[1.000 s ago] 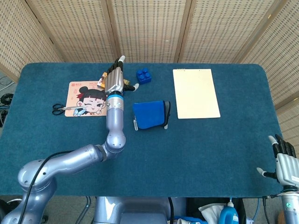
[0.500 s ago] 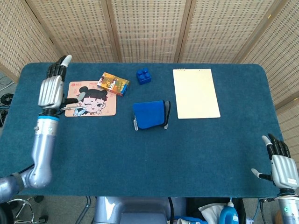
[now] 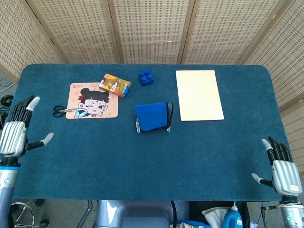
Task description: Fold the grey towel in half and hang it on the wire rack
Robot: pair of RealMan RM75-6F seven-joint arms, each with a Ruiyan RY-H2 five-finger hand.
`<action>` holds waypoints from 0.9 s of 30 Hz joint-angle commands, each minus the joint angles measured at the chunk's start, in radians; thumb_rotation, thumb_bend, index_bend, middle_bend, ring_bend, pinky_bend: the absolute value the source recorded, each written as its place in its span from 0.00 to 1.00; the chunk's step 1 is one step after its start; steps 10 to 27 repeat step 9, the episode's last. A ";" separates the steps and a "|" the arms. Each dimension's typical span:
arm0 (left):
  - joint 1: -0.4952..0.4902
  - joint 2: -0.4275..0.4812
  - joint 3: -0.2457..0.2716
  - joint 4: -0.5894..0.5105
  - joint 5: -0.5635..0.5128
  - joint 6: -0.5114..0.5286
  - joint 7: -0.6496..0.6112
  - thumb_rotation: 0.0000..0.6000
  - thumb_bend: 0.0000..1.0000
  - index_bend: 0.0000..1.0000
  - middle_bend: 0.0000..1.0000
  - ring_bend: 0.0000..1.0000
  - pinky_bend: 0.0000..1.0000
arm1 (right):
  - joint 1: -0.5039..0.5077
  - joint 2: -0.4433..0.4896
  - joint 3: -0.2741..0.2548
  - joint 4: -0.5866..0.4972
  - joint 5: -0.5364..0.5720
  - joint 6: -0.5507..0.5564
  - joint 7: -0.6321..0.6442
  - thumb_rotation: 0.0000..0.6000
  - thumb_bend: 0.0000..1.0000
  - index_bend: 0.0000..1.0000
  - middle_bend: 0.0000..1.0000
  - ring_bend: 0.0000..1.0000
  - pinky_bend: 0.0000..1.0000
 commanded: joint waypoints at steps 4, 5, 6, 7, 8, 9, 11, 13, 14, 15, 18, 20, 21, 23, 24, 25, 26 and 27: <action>0.172 -0.023 0.159 0.051 0.180 0.187 0.073 1.00 0.24 0.00 0.00 0.00 0.00 | -0.020 -0.012 0.005 -0.009 0.003 0.045 -0.052 1.00 0.00 0.00 0.00 0.00 0.00; 0.180 -0.027 0.165 0.045 0.187 0.194 0.092 1.00 0.24 0.00 0.00 0.00 0.00 | -0.023 -0.013 0.005 -0.009 0.001 0.051 -0.052 1.00 0.00 0.00 0.00 0.00 0.00; 0.185 -0.029 0.169 0.041 0.192 0.197 0.100 1.00 0.24 0.00 0.00 0.00 0.00 | -0.024 -0.013 0.005 -0.010 -0.001 0.055 -0.052 1.00 0.00 0.00 0.00 0.00 0.00; 0.190 -0.031 0.173 0.035 0.199 0.200 0.108 1.00 0.24 0.00 0.00 0.00 0.00 | -0.027 -0.012 0.004 -0.010 -0.005 0.060 -0.051 1.00 0.00 0.00 0.00 0.00 0.00; 0.193 -0.033 0.175 0.032 0.206 0.204 0.112 1.00 0.24 0.00 0.00 0.00 0.00 | -0.029 -0.012 0.003 -0.010 -0.010 0.065 -0.051 1.00 0.00 0.00 0.00 0.00 0.00; 0.196 -0.035 0.175 0.032 0.211 0.206 0.117 1.00 0.24 0.00 0.00 0.00 0.00 | -0.031 -0.011 0.002 -0.011 -0.014 0.070 -0.052 1.00 0.00 0.00 0.00 0.00 0.00; 0.196 -0.035 0.175 0.032 0.211 0.206 0.117 1.00 0.24 0.00 0.00 0.00 0.00 | -0.031 -0.011 0.002 -0.011 -0.014 0.070 -0.052 1.00 0.00 0.00 0.00 0.00 0.00; 0.196 -0.035 0.175 0.032 0.211 0.206 0.117 1.00 0.24 0.00 0.00 0.00 0.00 | -0.031 -0.011 0.002 -0.011 -0.014 0.070 -0.052 1.00 0.00 0.00 0.00 0.00 0.00; 0.196 -0.035 0.175 0.032 0.211 0.206 0.117 1.00 0.24 0.00 0.00 0.00 0.00 | -0.031 -0.011 0.002 -0.011 -0.014 0.070 -0.052 1.00 0.00 0.00 0.00 0.00 0.00; 0.196 -0.035 0.175 0.032 0.211 0.206 0.117 1.00 0.24 0.00 0.00 0.00 0.00 | -0.031 -0.011 0.002 -0.011 -0.014 0.070 -0.052 1.00 0.00 0.00 0.00 0.00 0.00; 0.196 -0.035 0.175 0.032 0.211 0.206 0.117 1.00 0.24 0.00 0.00 0.00 0.00 | -0.031 -0.011 0.002 -0.011 -0.014 0.070 -0.052 1.00 0.00 0.00 0.00 0.00 0.00; 0.196 -0.035 0.175 0.032 0.211 0.206 0.117 1.00 0.24 0.00 0.00 0.00 0.00 | -0.031 -0.011 0.002 -0.011 -0.014 0.070 -0.052 1.00 0.00 0.00 0.00 0.00 0.00; 0.196 -0.035 0.175 0.032 0.211 0.206 0.117 1.00 0.24 0.00 0.00 0.00 0.00 | -0.031 -0.011 0.002 -0.011 -0.014 0.070 -0.052 1.00 0.00 0.00 0.00 0.00 0.00; 0.196 -0.035 0.175 0.032 0.211 0.206 0.117 1.00 0.24 0.00 0.00 0.00 0.00 | -0.031 -0.011 0.002 -0.011 -0.014 0.070 -0.052 1.00 0.00 0.00 0.00 0.00 0.00; 0.196 -0.035 0.175 0.032 0.211 0.206 0.117 1.00 0.24 0.00 0.00 0.00 0.00 | -0.031 -0.011 0.002 -0.011 -0.014 0.070 -0.052 1.00 0.00 0.00 0.00 0.00 0.00; 0.196 -0.035 0.175 0.032 0.211 0.206 0.117 1.00 0.24 0.00 0.00 0.00 0.00 | -0.031 -0.011 0.002 -0.011 -0.014 0.070 -0.052 1.00 0.00 0.00 0.00 0.00 0.00; 0.196 -0.035 0.175 0.032 0.211 0.206 0.117 1.00 0.24 0.00 0.00 0.00 0.00 | -0.031 -0.011 0.002 -0.011 -0.014 0.070 -0.052 1.00 0.00 0.00 0.00 0.00 0.00; 0.196 -0.035 0.175 0.032 0.211 0.206 0.117 1.00 0.24 0.00 0.00 0.00 0.00 | -0.031 -0.011 0.002 -0.011 -0.014 0.070 -0.052 1.00 0.00 0.00 0.00 0.00 0.00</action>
